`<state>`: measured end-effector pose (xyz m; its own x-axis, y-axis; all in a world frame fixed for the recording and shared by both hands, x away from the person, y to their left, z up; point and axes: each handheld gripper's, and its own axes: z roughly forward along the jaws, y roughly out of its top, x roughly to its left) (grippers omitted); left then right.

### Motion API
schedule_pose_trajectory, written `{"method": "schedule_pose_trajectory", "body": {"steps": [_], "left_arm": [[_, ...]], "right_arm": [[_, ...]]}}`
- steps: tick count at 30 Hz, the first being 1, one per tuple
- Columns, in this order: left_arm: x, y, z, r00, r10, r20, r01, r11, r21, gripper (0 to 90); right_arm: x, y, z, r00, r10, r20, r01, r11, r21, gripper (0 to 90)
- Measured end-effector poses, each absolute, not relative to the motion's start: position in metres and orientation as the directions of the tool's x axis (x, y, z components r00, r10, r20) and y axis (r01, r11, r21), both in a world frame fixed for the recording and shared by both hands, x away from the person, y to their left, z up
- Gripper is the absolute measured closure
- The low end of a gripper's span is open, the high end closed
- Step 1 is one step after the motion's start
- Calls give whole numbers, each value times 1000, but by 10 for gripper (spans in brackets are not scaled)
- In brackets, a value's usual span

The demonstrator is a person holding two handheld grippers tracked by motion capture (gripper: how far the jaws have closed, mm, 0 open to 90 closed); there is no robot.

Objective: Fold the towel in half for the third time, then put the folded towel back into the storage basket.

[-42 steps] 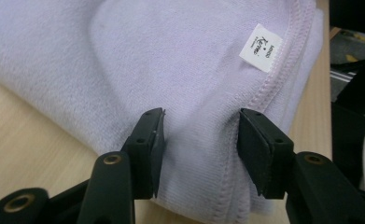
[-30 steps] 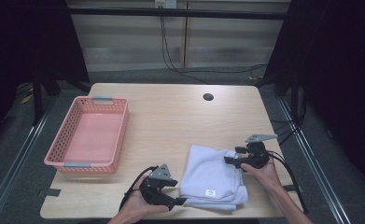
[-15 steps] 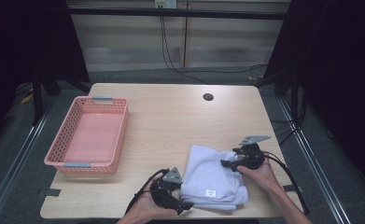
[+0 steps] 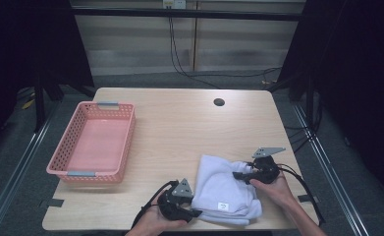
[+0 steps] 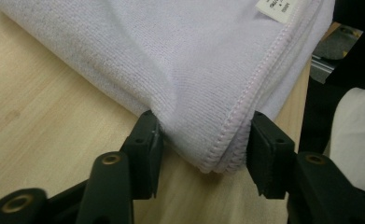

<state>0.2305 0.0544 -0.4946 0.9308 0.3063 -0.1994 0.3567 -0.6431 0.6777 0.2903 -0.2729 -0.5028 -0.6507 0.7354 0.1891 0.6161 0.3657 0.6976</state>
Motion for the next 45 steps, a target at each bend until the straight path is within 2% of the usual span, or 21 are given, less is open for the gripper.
{"method": "schedule_pose_trajectory", "body": {"steps": [4, 10, 14, 19, 32, 45], "left_arm": [[232, 54, -494, 931, 302, -204, 357, -647, 674, 587], [234, 54, -495, 925, 303, -230, 376, -639, 672, 644], [236, 54, -494, 921, 300, -247, 386, -634, 670, 675], [238, 54, -494, 917, 301, -261, 396, -623, 674, 685], [251, 56, -493, 915, 315, -251, 399, -626, 670, 690], [253, 58, -476, 912, 297, -284, 406, -540, 738, 710]], "right_arm": [[289, -272, -503, -663, 719, 209, 613, 362, 702, 513], [286, -270, -502, -657, 716, 236, 629, 348, 695, 640], [284, -270, -500, -647, 721, 248, 638, 335, 693, 682], [288, -272, -500, -639, 718, 276, 654, 319, 686, 694], [299, -269, -500, -616, 744, 257, 648, 294, 703, 705], [300, -279, -477, -605, 745, 282, 630, 230, 742, 718]]}}
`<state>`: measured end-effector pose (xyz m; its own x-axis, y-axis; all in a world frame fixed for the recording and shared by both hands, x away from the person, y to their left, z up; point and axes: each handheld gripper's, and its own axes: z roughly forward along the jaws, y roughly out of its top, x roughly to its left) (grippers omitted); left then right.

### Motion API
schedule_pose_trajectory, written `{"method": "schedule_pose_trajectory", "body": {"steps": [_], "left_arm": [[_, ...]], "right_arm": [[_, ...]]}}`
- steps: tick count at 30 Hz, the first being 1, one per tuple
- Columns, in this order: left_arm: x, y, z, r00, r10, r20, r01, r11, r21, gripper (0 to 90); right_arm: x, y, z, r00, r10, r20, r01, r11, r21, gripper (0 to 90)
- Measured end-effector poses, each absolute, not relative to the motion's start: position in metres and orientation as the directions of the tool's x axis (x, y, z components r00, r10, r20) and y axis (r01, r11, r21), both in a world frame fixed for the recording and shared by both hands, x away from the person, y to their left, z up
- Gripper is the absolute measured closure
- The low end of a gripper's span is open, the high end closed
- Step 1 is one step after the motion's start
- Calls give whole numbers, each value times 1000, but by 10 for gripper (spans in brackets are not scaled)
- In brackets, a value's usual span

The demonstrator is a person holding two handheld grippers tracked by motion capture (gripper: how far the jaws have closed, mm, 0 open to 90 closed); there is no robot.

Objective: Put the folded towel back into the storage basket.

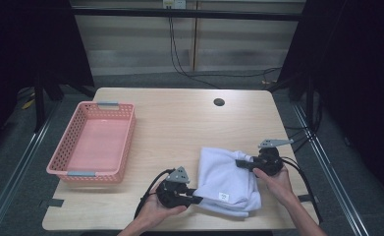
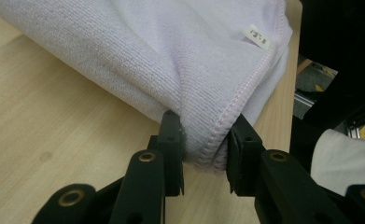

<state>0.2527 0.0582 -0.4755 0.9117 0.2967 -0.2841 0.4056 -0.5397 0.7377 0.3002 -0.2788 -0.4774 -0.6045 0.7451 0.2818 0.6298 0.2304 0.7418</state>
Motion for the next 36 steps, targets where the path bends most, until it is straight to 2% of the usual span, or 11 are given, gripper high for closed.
{"method": "schedule_pose_trajectory", "body": {"steps": [19, 36], "left_arm": [[265, 90, -444, 894, 341, -292, 425, -436, 793, 711], [264, 133, -421, 878, 405, -255, 413, -371, 832, 711]], "right_arm": [[329, -251, -446, -661, 698, 275, 565, 222, 795, 720], [352, -209, -416, -722, 647, 245, 509, 258, 821, 721]]}}
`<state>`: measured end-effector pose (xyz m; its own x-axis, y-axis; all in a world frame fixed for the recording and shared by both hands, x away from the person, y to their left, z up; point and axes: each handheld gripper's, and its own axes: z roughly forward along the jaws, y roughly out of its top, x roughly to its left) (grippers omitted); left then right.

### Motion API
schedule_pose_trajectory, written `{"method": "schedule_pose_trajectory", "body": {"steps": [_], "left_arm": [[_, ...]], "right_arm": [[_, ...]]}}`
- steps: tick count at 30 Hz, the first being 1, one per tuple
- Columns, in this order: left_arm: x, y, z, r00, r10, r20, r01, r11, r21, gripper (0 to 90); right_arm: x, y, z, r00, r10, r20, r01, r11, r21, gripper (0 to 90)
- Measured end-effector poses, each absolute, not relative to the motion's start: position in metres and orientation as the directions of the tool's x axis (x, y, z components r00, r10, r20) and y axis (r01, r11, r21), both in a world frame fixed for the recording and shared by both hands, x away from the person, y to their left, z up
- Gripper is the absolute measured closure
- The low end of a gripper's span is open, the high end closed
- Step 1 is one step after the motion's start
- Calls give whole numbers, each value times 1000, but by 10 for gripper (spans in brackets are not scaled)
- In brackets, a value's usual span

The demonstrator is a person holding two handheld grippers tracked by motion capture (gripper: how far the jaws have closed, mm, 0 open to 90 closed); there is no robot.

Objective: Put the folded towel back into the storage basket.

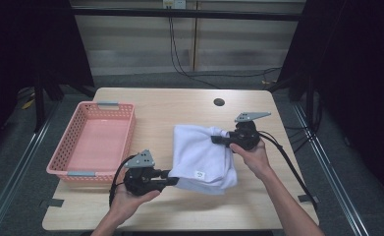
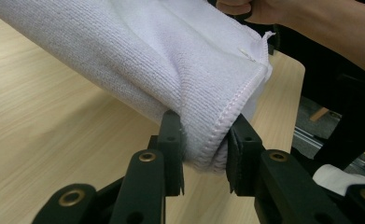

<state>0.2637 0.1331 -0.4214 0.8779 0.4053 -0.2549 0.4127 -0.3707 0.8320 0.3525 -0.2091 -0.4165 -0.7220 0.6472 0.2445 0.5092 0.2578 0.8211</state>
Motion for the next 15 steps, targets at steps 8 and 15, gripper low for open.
{"method": "schedule_pose_trajectory", "body": {"steps": [8, 15], "left_arm": [[265, 145, -416, 864, 432, -258, 422, -345, 838, 711], [267, 156, -410, 856, 452, -250, 421, -329, 845, 711]], "right_arm": [[367, -193, -415, -737, 626, 255, 509, 266, 818, 722], [378, -183, -413, -746, 607, 274, 515, 264, 816, 723]]}}
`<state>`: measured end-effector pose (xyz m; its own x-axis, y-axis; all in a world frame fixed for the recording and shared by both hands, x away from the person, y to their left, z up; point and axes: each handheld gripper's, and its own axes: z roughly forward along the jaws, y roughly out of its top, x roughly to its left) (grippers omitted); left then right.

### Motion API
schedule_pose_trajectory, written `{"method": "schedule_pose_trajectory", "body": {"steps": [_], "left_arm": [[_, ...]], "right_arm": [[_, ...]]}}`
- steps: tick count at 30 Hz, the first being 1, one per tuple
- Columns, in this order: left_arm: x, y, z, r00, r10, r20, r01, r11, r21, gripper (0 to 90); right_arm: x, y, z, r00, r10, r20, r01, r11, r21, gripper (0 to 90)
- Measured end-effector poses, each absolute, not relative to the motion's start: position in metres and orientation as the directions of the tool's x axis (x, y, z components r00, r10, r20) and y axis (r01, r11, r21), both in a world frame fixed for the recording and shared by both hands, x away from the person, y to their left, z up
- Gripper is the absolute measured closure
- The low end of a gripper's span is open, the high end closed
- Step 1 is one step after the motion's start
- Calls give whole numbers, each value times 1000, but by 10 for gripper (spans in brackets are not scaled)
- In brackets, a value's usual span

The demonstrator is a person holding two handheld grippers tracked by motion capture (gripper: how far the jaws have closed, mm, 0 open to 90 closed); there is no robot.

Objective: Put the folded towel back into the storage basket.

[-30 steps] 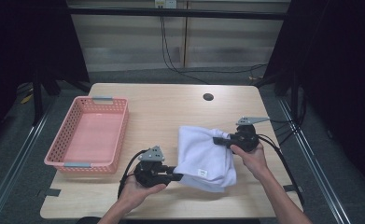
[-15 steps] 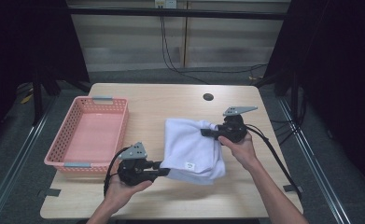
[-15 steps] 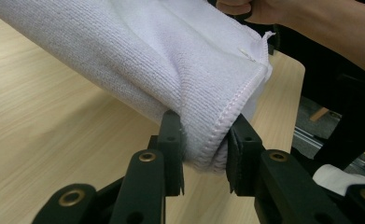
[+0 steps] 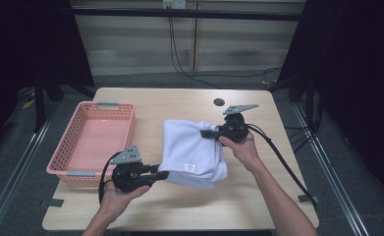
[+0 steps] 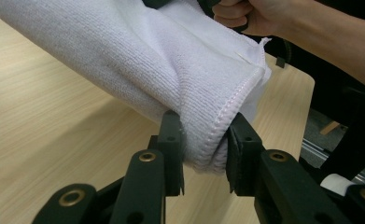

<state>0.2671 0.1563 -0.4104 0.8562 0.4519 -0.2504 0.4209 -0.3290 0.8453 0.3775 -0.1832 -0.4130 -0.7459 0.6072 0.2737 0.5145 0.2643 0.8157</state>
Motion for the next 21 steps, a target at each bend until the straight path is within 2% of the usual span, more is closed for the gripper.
{"method": "schedule_pose_trajectory", "body": {"steps": [21], "left_arm": [[273, 209, -399, 797, 547, -256, 444, -244, 862, 715]], "right_arm": [[407, -124, -390, -791, 559, 248, 476, 310, 823, 727]]}}
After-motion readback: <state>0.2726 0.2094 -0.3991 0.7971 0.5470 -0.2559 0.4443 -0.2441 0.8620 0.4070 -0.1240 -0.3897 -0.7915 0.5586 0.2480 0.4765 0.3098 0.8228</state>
